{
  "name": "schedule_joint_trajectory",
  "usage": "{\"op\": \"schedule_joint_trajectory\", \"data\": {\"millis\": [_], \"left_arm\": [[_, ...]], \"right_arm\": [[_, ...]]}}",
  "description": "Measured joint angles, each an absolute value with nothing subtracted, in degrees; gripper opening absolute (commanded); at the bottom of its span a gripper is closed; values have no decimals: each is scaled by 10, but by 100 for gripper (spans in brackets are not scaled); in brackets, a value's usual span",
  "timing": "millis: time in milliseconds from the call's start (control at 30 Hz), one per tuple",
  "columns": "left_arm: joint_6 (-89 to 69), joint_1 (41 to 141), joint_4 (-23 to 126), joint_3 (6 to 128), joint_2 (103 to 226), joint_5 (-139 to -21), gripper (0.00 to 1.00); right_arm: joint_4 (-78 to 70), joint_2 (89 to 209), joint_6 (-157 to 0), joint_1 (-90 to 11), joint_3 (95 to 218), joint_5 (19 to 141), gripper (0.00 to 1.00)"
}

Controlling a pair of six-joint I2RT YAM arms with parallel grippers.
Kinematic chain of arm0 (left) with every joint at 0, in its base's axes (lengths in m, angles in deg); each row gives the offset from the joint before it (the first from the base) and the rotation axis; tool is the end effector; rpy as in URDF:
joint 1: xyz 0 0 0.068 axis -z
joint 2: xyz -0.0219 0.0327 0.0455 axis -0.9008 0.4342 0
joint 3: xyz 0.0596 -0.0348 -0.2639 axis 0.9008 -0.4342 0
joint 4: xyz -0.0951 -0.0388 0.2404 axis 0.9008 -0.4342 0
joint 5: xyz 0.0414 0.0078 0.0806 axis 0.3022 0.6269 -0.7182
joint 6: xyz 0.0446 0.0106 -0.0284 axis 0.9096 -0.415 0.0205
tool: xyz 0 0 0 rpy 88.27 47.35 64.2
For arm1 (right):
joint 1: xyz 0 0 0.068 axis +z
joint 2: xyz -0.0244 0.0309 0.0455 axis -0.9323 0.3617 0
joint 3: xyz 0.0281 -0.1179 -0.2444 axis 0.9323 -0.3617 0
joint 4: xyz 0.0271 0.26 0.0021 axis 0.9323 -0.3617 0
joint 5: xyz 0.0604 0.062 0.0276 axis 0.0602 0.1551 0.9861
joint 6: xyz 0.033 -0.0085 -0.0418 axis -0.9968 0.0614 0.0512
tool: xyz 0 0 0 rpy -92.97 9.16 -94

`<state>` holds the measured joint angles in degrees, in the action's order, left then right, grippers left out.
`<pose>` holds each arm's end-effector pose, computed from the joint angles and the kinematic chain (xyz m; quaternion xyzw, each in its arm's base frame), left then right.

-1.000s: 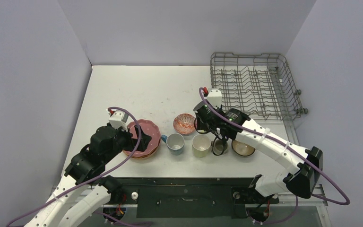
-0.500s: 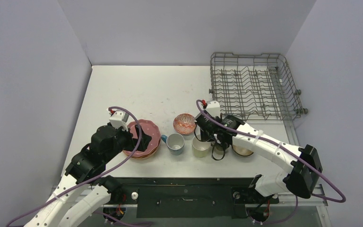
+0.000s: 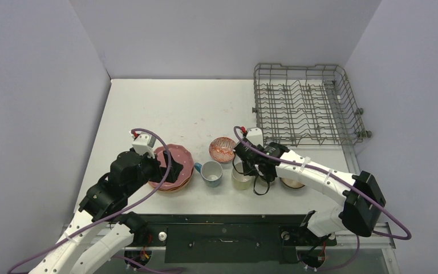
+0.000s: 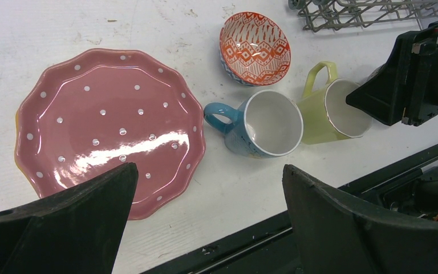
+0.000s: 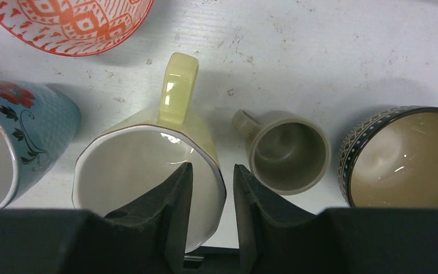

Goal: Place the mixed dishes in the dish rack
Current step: Move the cup to the corner of the board.

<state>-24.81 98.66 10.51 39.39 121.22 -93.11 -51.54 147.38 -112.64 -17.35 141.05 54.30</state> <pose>0.1020 -0.0662 0.3145 0.0388 0.8523 -0.2320 0.4672 0.1733 0.2000 0.2478 -0.0586 0.9676 0.0344 0.2431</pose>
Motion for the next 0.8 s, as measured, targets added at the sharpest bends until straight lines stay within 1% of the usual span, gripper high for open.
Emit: {"op": "schedule_joint_trajectory", "data": {"millis": [33,267,400,433,800], "left_arm": [[-248,987,105,394,1212,-931,96],[-248,987,105,394,1213,-931,96],[-248,987,105,394,1213,-931,96],[-248,987,105,394,1213,-931,96],[-248,987,105,394,1213,-931,96]], "right_arm": [[-515,1475,-1126,-174,1410,544,24],[-504,1483,-1124,-174,1404,546,12],[-504,1483,-1121,-174,1403,547,1],[-501,1483,-1123,-174,1403,548,0],[-500,1478,-1122,-174,1401,550,0]]}}
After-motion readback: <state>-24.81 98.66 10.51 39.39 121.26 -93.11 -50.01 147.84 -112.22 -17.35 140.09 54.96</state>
